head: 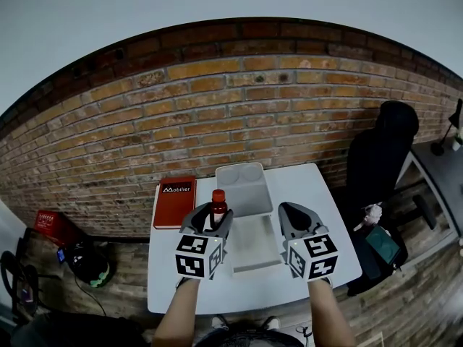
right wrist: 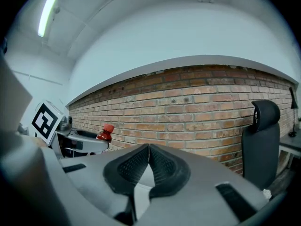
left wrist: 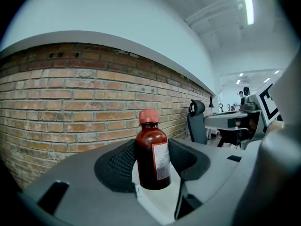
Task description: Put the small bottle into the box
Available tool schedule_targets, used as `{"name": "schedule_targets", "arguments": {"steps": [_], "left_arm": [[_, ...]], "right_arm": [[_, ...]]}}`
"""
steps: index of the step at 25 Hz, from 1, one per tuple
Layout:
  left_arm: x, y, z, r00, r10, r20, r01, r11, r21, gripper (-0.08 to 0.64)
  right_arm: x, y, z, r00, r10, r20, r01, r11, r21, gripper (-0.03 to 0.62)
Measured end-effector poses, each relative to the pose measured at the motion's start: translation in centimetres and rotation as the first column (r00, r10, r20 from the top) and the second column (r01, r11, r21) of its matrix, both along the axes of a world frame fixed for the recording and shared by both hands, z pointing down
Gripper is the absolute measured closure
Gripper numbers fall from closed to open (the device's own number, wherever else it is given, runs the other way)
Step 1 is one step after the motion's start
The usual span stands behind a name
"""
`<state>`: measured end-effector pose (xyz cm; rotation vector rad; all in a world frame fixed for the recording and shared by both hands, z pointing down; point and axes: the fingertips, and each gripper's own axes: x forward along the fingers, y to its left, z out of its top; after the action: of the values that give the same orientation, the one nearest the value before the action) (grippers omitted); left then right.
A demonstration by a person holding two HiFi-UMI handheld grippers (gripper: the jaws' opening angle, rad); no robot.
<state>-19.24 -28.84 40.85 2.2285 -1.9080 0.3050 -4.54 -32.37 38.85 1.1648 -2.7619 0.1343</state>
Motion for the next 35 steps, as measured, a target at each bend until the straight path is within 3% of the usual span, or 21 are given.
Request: {"name": "schedule_targets", "arguments": {"steps": [12, 18, 23, 27, 35], "left_arm": [[0.0, -0.7, 1.2, 0.994, 0.107, -0.025, -0.108, 0.994, -0.024, 0.331], [1.9, -1.1, 3.1, 0.985, 0.171, -0.015, -0.171, 0.98, -0.101, 0.331], [4.5, -1.4, 5.0, 0.97, 0.23, -0.074, -0.239, 0.956, -0.171, 0.331], [6.1, -1.8, 6.9, 0.962, 0.261, -0.079, -0.272, 0.932, -0.237, 0.331], [8.4, -2.0, 10.6, 0.944, 0.311, -0.113, -0.331, 0.872, -0.361, 0.331]], "right_arm": [[-0.4, 1.2, -0.3, 0.996, 0.085, -0.027, -0.085, 0.996, 0.015, 0.571], [0.6, 1.4, -0.3, 0.994, 0.11, -0.027, -0.109, 0.994, 0.014, 0.571], [1.7, 1.4, 0.0, 0.991, 0.131, -0.027, -0.131, 0.991, 0.007, 0.571], [2.7, 1.4, 0.3, 0.988, 0.15, -0.024, -0.15, 0.989, 0.001, 0.571], [4.3, 1.5, 0.6, 0.984, 0.176, -0.024, -0.176, 0.984, -0.009, 0.572]]}}
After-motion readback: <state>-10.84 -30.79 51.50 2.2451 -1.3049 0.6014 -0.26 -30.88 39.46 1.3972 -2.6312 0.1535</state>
